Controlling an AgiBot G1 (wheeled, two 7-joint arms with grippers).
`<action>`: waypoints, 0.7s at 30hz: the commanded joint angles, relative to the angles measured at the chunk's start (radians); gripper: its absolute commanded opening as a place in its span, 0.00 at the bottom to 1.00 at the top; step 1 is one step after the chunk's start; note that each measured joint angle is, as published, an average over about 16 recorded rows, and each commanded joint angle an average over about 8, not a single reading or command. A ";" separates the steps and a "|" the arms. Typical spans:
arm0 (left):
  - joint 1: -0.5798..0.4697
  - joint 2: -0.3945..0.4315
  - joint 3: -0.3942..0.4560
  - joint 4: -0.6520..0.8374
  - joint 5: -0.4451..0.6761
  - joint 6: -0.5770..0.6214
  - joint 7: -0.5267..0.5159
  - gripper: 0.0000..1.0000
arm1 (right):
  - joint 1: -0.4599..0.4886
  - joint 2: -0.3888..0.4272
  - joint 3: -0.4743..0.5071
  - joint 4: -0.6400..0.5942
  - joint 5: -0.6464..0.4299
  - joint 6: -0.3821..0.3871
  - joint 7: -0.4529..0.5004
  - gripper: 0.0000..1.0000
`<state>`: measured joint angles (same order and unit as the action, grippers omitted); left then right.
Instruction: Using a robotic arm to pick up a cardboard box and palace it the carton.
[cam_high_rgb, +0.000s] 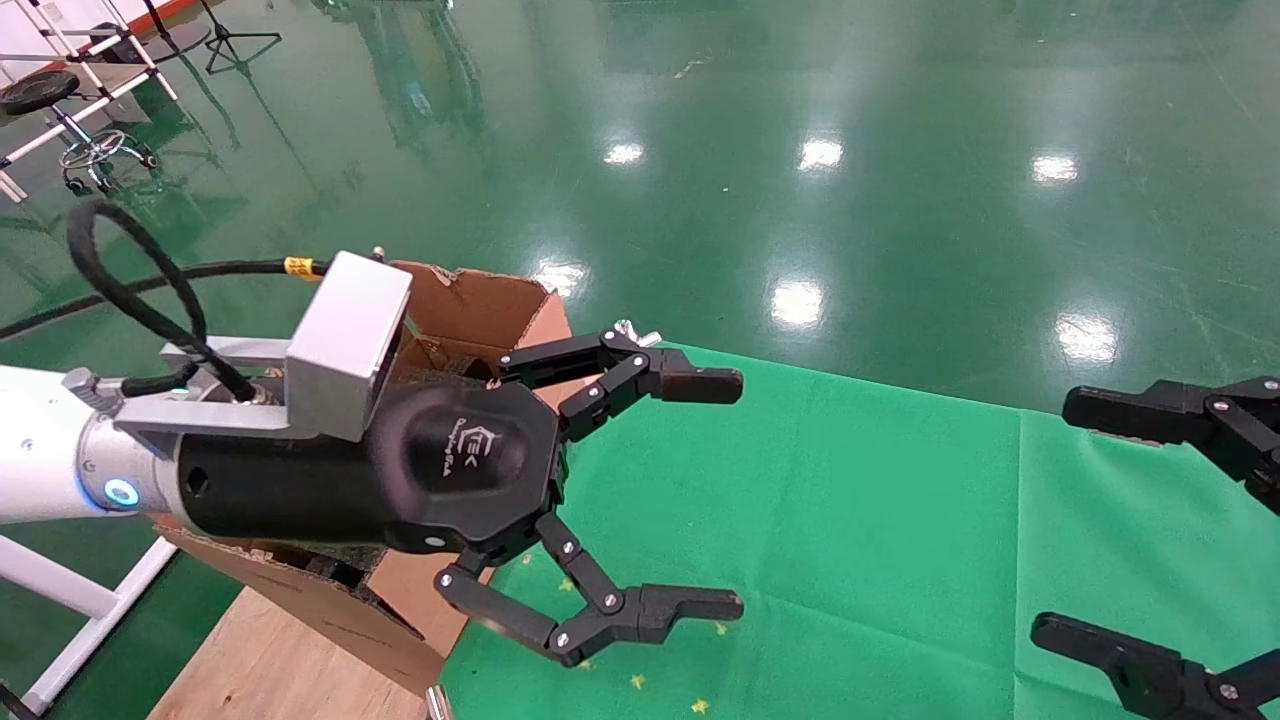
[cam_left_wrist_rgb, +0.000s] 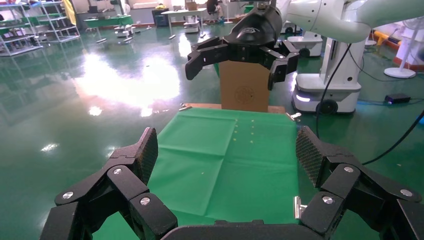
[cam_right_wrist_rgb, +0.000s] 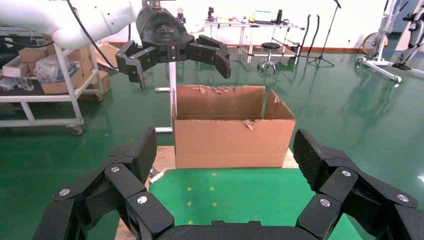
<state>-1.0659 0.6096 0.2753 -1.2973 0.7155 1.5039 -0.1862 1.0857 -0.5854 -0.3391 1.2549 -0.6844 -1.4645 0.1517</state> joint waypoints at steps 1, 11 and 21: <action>-0.002 0.000 0.001 0.003 0.003 -0.002 0.000 1.00 | 0.000 0.000 0.000 0.000 0.000 0.000 0.000 1.00; -0.006 0.001 0.003 0.010 0.011 -0.007 -0.001 1.00 | 0.000 0.000 0.000 0.000 0.000 0.000 0.000 1.00; -0.008 0.002 0.004 0.014 0.015 -0.009 -0.001 1.00 | 0.000 0.000 0.000 0.000 0.000 0.000 0.000 1.00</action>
<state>-1.0740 0.6110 0.2792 -1.2839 0.7303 1.4953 -0.1875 1.0857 -0.5854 -0.3391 1.2549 -0.6844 -1.4645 0.1516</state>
